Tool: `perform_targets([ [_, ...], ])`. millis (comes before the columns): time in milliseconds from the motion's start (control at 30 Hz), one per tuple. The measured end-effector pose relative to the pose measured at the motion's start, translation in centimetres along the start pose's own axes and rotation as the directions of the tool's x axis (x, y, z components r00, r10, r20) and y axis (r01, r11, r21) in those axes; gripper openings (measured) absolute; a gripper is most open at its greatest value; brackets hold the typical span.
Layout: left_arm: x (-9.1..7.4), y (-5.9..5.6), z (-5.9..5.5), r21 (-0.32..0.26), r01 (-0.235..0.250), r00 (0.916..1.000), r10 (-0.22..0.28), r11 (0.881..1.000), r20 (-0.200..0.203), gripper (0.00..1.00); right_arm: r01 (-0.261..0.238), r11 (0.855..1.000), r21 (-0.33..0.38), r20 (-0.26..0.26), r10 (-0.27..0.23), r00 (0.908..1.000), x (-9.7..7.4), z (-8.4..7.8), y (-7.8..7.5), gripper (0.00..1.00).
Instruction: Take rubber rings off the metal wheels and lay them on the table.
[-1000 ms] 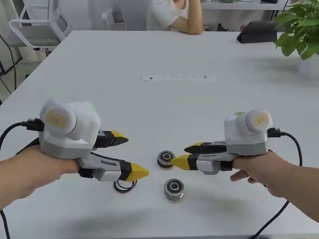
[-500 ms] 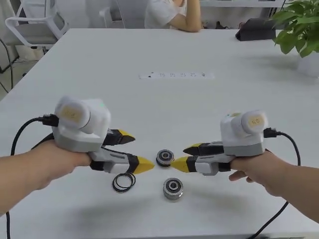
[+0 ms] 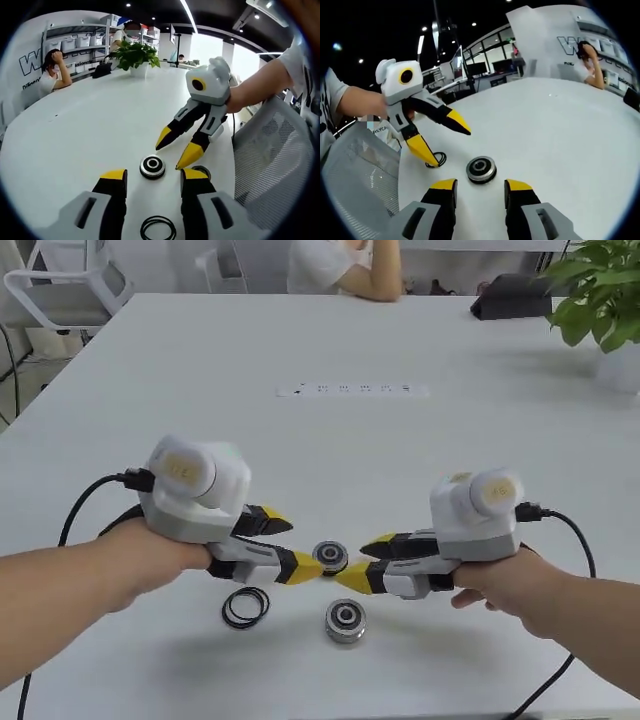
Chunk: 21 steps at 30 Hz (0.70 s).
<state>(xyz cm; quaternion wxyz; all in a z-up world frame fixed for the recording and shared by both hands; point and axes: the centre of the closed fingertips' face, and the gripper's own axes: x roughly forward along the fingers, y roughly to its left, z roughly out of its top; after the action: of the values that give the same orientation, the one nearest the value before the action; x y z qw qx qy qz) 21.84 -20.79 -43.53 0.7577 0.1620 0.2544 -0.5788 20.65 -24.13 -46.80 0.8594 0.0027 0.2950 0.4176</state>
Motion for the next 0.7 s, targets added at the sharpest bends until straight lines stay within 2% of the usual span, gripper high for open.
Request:
perform_targets([
  [367,1.9,-0.3,-0.8,0.002,0.032,0.9989,-0.031,0.999,-0.035,0.29,-0.005,1.0,-0.001,-0.002,0.005,1.0,0.3,-0.3,0.0,0.35],
  [700,2.9,-0.6,-0.6,-0.012,0.048,0.9983,-0.049,0.999,-0.033,0.21,0.001,1.0,0.008,0.002,-0.001,1.0,0.2,-0.4,-0.2,0.35],
])
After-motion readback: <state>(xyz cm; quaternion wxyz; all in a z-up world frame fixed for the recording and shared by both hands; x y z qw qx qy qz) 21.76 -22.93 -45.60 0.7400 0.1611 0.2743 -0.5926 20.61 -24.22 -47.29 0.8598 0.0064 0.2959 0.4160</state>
